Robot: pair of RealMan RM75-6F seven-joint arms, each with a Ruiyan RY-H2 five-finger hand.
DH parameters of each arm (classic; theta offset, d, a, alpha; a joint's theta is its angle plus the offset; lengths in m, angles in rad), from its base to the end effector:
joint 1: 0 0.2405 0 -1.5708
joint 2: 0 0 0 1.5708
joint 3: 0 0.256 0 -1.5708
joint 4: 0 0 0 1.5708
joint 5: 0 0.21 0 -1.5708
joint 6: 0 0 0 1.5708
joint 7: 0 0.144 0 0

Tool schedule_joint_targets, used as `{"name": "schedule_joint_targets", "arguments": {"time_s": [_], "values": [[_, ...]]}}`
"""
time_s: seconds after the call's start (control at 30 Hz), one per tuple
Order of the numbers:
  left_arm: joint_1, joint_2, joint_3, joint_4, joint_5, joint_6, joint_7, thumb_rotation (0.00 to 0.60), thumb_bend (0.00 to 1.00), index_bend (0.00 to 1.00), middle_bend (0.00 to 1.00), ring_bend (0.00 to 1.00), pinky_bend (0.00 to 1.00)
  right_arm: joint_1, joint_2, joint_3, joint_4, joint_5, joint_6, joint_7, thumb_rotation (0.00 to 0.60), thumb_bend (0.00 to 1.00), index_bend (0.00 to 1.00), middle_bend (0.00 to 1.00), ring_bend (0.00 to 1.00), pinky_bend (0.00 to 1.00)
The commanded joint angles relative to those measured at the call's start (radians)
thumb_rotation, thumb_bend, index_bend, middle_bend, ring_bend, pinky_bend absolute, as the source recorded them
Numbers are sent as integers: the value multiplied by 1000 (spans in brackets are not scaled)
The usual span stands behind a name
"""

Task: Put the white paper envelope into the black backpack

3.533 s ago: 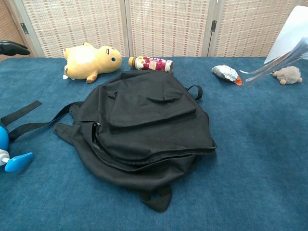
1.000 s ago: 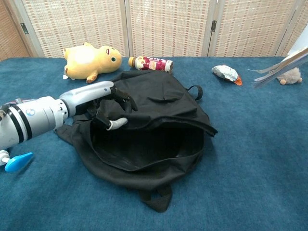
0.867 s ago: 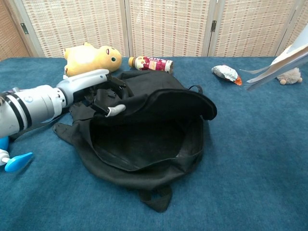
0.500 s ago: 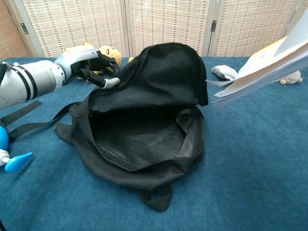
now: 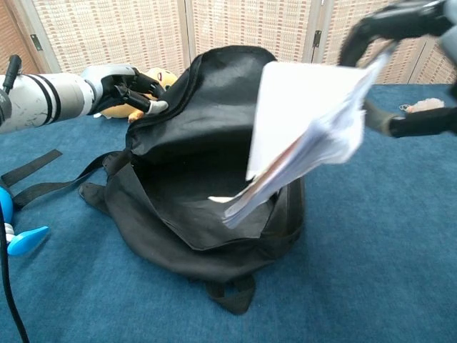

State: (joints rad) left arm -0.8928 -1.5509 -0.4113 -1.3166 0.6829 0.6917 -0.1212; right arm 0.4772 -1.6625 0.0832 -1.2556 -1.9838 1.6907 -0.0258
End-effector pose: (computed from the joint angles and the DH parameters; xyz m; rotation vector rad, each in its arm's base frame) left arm -0.1249 0.4264 0.0035 -1.3669 -1.7228 -1.1856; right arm -0.1480 -0.2423 0.0279 1.7110 -0.3523 1.7302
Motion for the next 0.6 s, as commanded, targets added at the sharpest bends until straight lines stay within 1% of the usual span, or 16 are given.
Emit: {"name": "schedule_joint_targets", "arguments": {"time_s": [0.03, 0.17, 0.3, 0.43, 0.6], "values": [[-8, 10, -1, 0, -26, -13, 6, 600, 676, 653, 321, 289, 0, 51, -60, 19, 54, -7, -48, -31, 600, 455, 955, 544, 436, 341], [-14, 17, 3, -4, -41, -14, 12, 600, 676, 651, 321, 286, 0, 99, -122, 36, 133, -6, -71, -38, 600, 454, 955, 547, 443, 353], [-17, 24, 5, -8, -51, -16, 12, 600, 676, 651, 321, 286, 0, 130, -173, 43, 236, -16, -57, -57, 600, 454, 955, 553, 445, 353], [-19, 29, 7, -8, -57, -24, 6, 600, 676, 651, 321, 285, 0, 147, -229, 17, 388, -32, -42, -74, 600, 454, 961, 560, 457, 354], [-18, 31, 9, -8, -59, -31, -5, 600, 676, 651, 321, 284, 0, 131, -285, -25, 519, -23, -20, -62, 600, 454, 969, 569, 471, 354]]}}
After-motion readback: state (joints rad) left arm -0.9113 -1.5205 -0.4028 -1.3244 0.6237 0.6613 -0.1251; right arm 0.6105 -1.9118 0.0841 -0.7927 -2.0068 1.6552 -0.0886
